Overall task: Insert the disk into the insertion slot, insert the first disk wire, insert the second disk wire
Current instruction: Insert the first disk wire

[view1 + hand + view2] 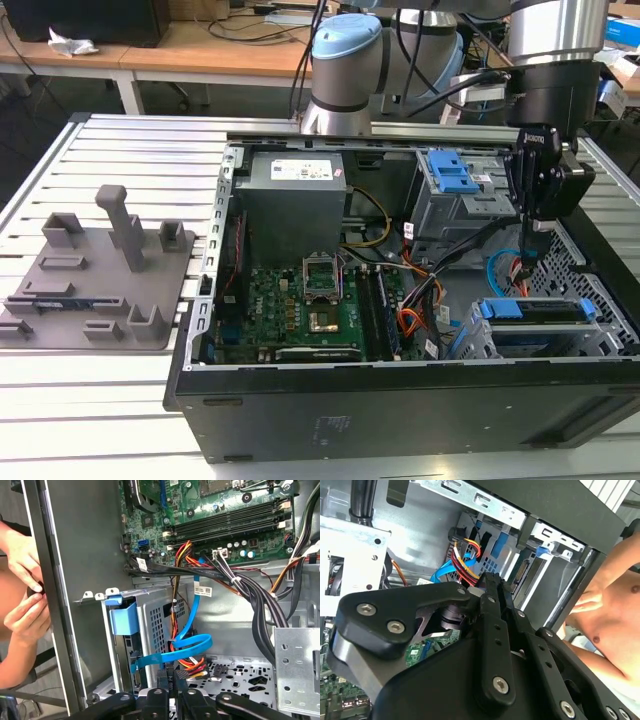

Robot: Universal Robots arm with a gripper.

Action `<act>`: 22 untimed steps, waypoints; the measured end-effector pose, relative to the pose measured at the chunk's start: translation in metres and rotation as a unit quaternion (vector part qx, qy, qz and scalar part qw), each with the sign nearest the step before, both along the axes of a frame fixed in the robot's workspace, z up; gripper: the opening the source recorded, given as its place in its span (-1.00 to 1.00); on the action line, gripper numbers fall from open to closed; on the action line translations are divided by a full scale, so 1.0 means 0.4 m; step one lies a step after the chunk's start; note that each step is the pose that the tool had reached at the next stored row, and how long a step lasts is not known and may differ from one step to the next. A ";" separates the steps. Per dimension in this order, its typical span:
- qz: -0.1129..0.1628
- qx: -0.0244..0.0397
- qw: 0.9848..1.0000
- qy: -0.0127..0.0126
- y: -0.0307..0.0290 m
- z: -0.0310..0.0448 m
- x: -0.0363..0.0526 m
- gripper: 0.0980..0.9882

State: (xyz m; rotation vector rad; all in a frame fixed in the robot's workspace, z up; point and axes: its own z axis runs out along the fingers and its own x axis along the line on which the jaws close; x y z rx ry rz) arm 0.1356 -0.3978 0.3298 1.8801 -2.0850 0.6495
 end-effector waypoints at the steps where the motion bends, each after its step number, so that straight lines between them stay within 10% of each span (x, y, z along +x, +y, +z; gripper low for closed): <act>1: 0.000 0.000 1.000 0.000 0.000 0.000 0.000 -0.84; 12: 0.000 -0.001 1.000 0.000 0.000 -0.001 0.006 -0.84; 16: -0.007 -0.001 1.000 0.005 0.000 -0.001 0.017 -0.84; 22: -0.053 0.000 0.999 0.006 0.000 -0.004 0.017 -0.84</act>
